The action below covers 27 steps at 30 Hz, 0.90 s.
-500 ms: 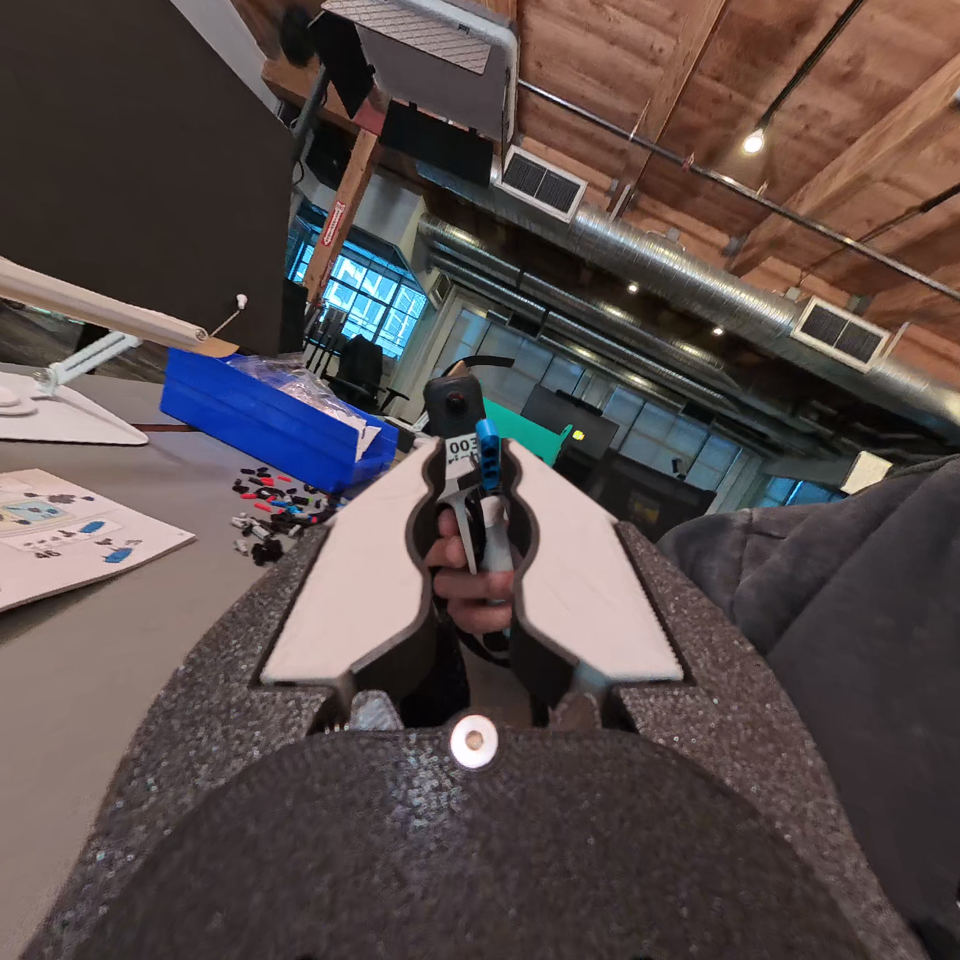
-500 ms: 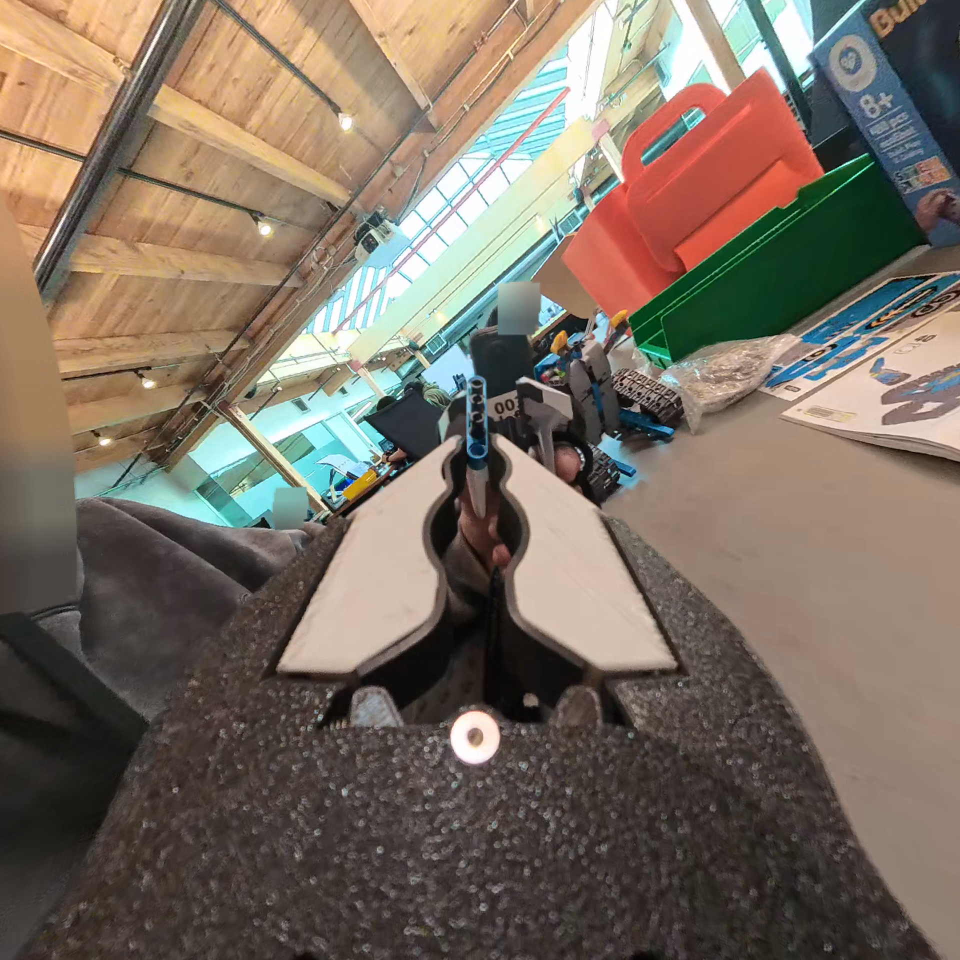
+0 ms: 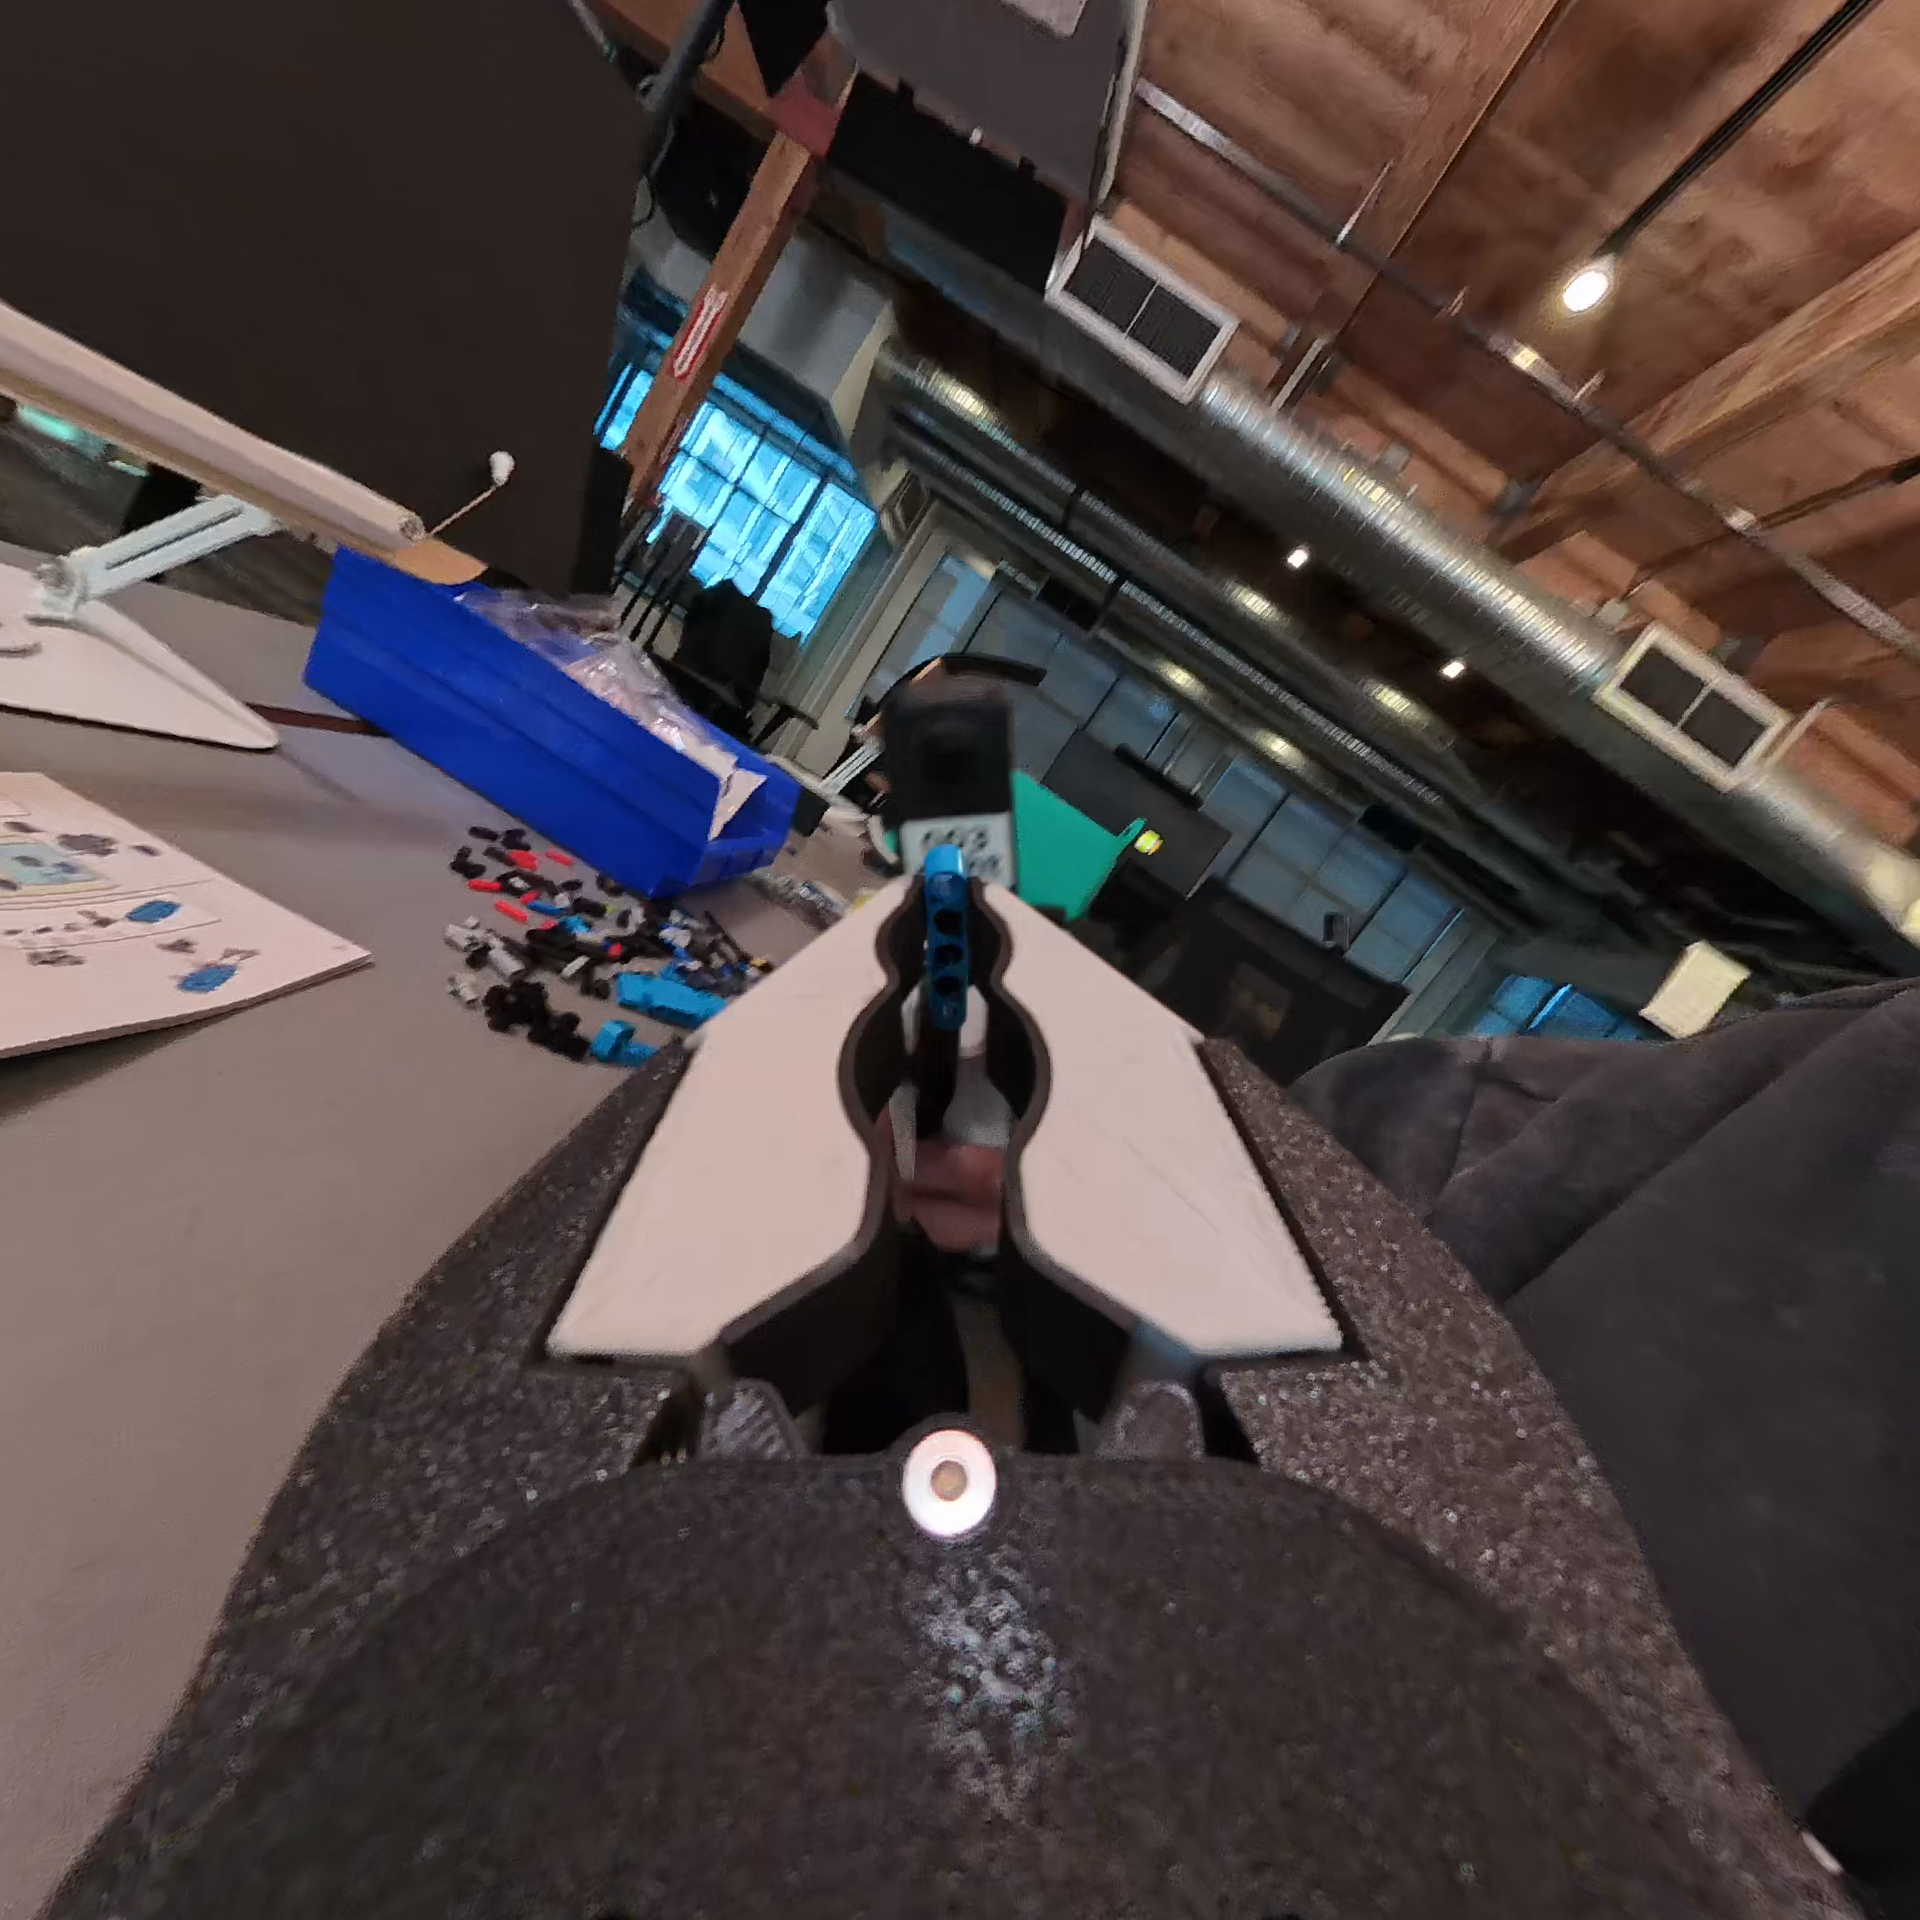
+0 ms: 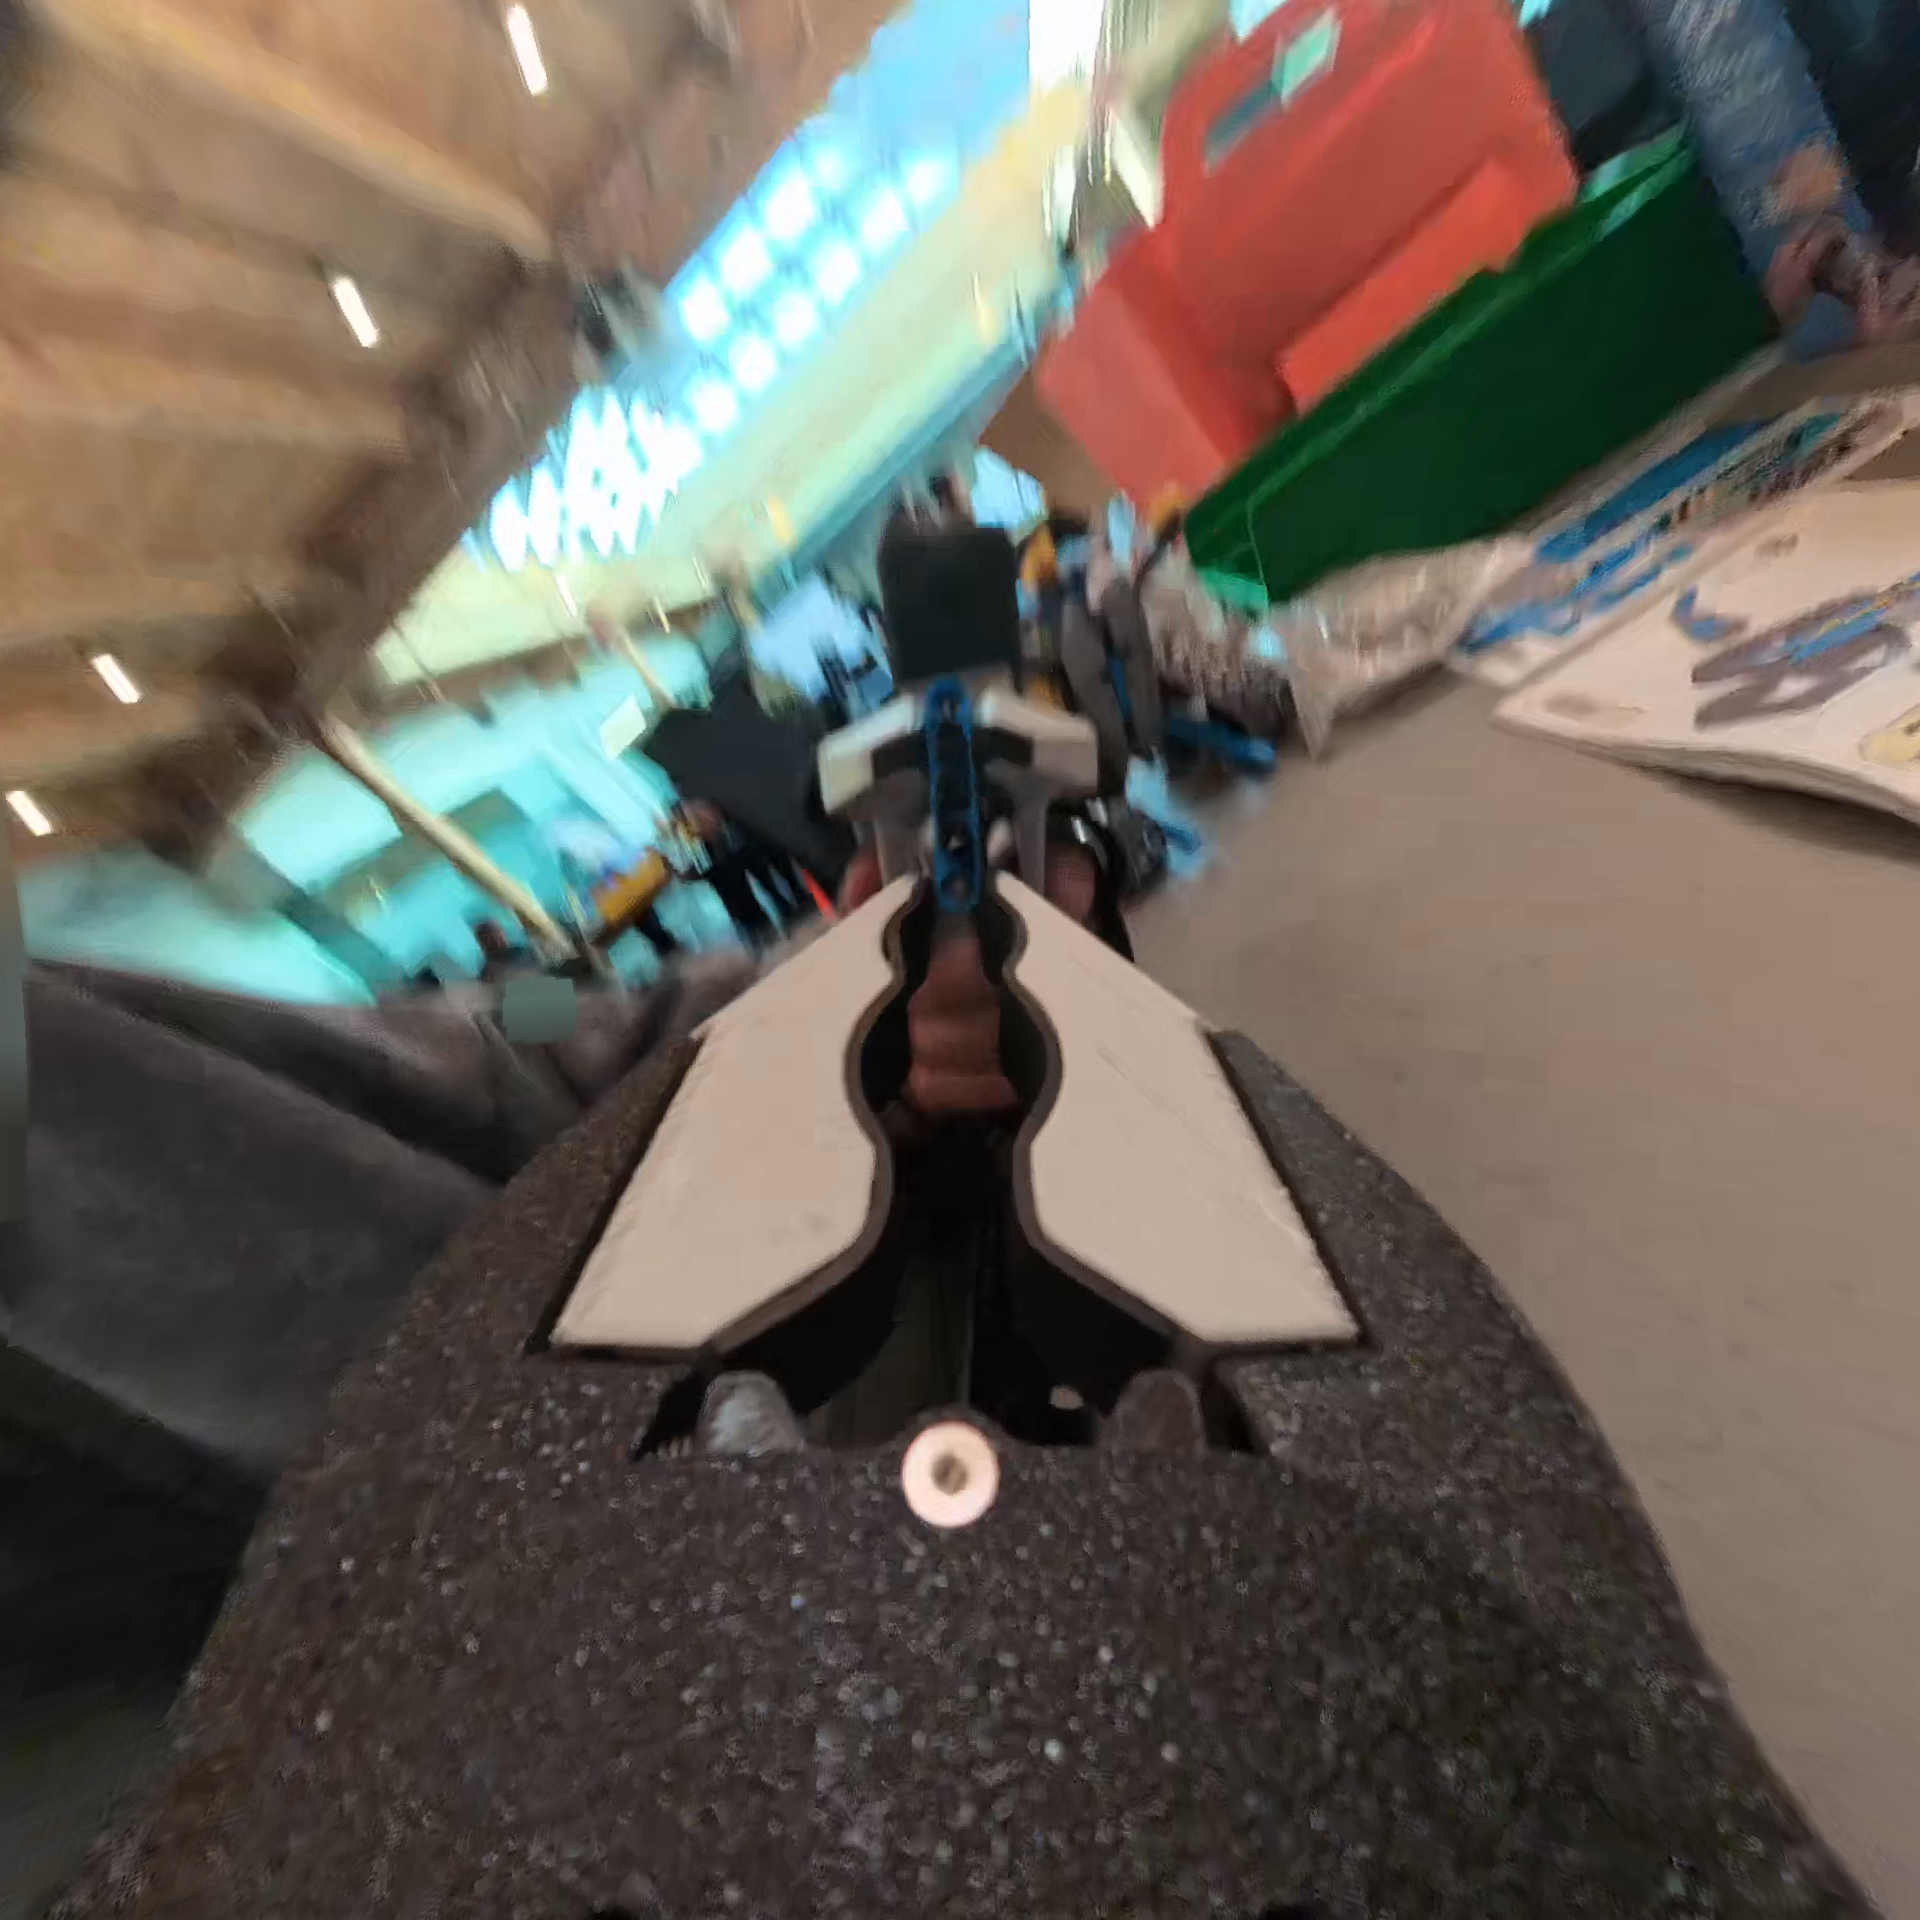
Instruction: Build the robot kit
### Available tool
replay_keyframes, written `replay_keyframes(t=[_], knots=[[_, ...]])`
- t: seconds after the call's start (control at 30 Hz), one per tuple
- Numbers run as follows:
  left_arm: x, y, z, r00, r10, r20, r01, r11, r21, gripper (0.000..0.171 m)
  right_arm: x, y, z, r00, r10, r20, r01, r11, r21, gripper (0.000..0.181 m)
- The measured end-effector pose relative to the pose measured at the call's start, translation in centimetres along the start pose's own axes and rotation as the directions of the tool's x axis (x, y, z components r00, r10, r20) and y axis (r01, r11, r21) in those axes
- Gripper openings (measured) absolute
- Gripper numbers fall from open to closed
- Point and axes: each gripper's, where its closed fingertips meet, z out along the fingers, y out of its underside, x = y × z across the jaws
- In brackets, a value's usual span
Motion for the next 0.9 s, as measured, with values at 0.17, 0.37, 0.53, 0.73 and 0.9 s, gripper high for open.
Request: replay_keyframes(t=[0.17, 0.37, 0.53, 0.73, 0.9], knots=[[-4.5, 4.0, -1.7, 0.853, 0.466, 0.234, -0.348, 0.843, -0.41, 0.007, 3.2, 3.7, -5.1, 0.886, -0.444, -0.135, 0.324, 0.8, -0.505, 0.015], [-3.4, 8.6, -1.0, 0.901, 0.422, 0.101, -0.302, 0.776, -0.554, 0.007, 4.1, 11.3, -10.7, 0.816, -0.574, 0.06, 0.387, 0.467, -0.795, 0.02], [-3.6, 10.5, -0.9, 0.886, 0.458, 0.077, -0.318, 0.718, -0.619, 0.007, 5.0, 11.7, -10.0, 0.733, -0.677, 0.067, 0.403, 0.353, -0.844, 0.024], [-3.8, 11.3, -0.9, 0.892, 0.447, 0.07, -0.302, 0.703, -0.644, 0.007, 6.8, 9.5, -10.3, 0.651, -0.759, 0.004, 0.391, 0.33, -0.859, 0.026], [-4.4, 11.9, -1.2, 0.891, 0.446, 0.085, -0.278, 0.684, -0.675, 0.007, 8.8, 9.0, -10.4, 0.78, -0.608, -0.144, 0.139, 0.394, -0.908, 0.03]])
